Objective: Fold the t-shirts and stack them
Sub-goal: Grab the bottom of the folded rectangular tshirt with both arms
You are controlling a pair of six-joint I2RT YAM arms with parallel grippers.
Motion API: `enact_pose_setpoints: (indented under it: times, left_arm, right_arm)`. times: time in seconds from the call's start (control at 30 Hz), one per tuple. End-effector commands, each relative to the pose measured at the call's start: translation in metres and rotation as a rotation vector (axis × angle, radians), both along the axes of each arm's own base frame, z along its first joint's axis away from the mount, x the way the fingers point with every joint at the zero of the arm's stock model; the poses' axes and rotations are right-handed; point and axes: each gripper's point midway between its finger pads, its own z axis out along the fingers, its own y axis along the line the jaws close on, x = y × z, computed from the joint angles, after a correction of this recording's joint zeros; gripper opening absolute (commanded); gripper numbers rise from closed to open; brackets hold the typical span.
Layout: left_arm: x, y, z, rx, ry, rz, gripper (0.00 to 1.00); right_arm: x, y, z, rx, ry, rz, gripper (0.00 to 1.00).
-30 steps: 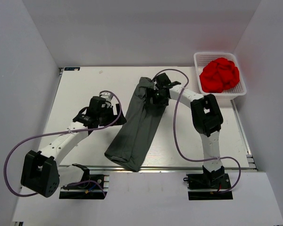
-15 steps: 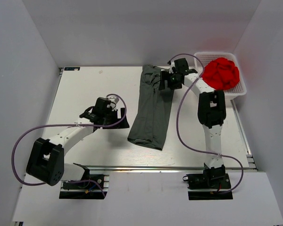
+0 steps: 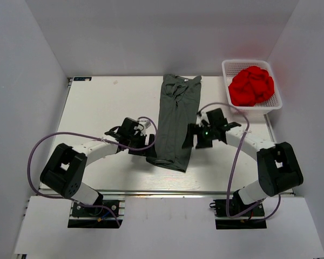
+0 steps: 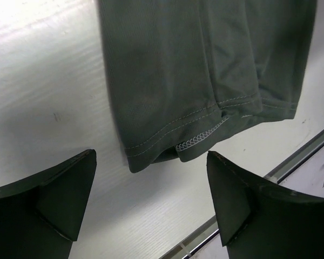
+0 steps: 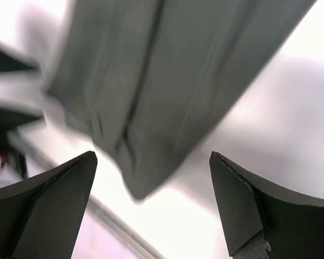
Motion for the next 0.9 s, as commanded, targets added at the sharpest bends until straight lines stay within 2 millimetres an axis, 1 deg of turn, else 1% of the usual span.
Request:
enact_pose_setpoints:
  times: [0.0,0.03,0.07,0.1,0.13,0.17,0.2,0.23,0.3,0.33,0.37,0.4,0.47,0.5,0.57,0.6,0.63,0.7,0.73,0.77,0.8,0.83,0.87]
  left_arm:
    - [-0.010,-0.005,-0.003,-0.002,-0.009,-0.059,0.91]
    - [-0.011,-0.002,-0.007,0.012,-0.004,-0.052,0.88]
    - [-0.018,-0.001,-0.011,0.021,0.011,-0.063,0.83]
    - [-0.023,0.004,-0.018,0.040,0.024,-0.056,0.80]
    - [-0.027,0.003,-0.018,0.041,0.025,-0.067,0.76]
    - [-0.028,0.005,-0.021,0.046,0.028,-0.054,0.71]
    - [-0.027,0.005,-0.023,0.045,0.027,-0.038,0.68]
    - [-0.031,0.004,-0.026,0.047,0.029,-0.048,0.66]
    - [-0.028,0.001,-0.026,0.034,0.026,-0.034,0.59]
    - [-0.029,0.002,-0.030,0.042,0.039,-0.034,0.57]
    - [-0.028,-0.002,-0.029,0.034,0.026,-0.043,0.55]
    - [-0.024,-0.003,-0.030,0.043,0.024,-0.037,0.48]
    - [-0.020,-0.006,-0.031,0.037,0.025,-0.029,0.41]
    - [-0.021,-0.005,-0.034,0.043,0.034,-0.029,0.35]
    - [-0.021,-0.005,-0.034,0.043,0.034,-0.029,0.30]
    - [-0.023,-0.007,-0.034,0.043,0.034,-0.038,0.25]
    - [-0.023,-0.007,-0.034,0.043,0.034,-0.038,0.20]
    - [-0.021,-0.011,-0.026,0.019,0.011,-0.043,0.01]
    - [-0.024,-0.011,-0.027,0.010,0.017,-0.051,0.00]
    - [-0.026,-0.014,-0.026,-0.005,0.026,-0.063,0.00]
    - [-0.025,-0.016,-0.021,-0.021,0.006,-0.079,0.00]
    - [-0.024,-0.017,-0.018,-0.026,-0.002,-0.079,0.00]
    - [-0.027,-0.019,-0.017,-0.043,0.009,-0.094,0.00]
  right_arm:
    - [-0.065,0.019,-0.013,0.093,0.197,0.065,0.90]
    - [-0.076,0.021,-0.016,0.089,0.219,0.086,0.90]
    - [-0.086,0.019,-0.020,0.084,0.250,0.083,0.90]
    - [-0.096,0.018,-0.027,0.077,0.284,0.080,0.90]
    - [-0.108,0.020,-0.032,0.075,0.317,0.094,0.90]
    - [-0.111,0.023,-0.034,0.090,0.339,0.090,0.90]
    - [-0.120,0.023,-0.040,0.090,0.363,0.102,0.90]
    - [-0.124,0.025,-0.045,0.089,0.372,0.112,0.90]
    - [-0.126,0.025,-0.053,0.071,0.393,0.105,0.90]
    - [-0.127,0.025,-0.055,0.066,0.394,0.109,0.89]
    - [-0.126,0.026,-0.055,0.064,0.393,0.112,0.87]
    - [-0.126,0.028,-0.057,0.060,0.398,0.118,0.82]
    - [-0.127,0.031,-0.057,0.061,0.398,0.127,0.76]
    - [-0.125,0.032,-0.059,0.056,0.393,0.123,0.69]
    - [-0.122,0.030,-0.063,0.030,0.379,0.112,0.55]
    - [-0.120,0.031,-0.064,0.027,0.375,0.111,0.43]
    - [-0.120,0.030,-0.065,0.025,0.373,0.114,0.39]
    - [-0.118,0.031,-0.067,0.024,0.354,0.119,0.33]
    - [-0.110,0.032,-0.069,0.025,0.325,0.111,0.24]
    - [-0.108,0.034,-0.068,0.030,0.316,0.117,0.19]
    - [-0.108,0.035,-0.068,0.036,0.310,0.126,0.13]
    - [-0.106,0.038,-0.068,0.049,0.303,0.134,0.00]
    - [-0.107,0.039,-0.067,0.056,0.304,0.143,0.00]
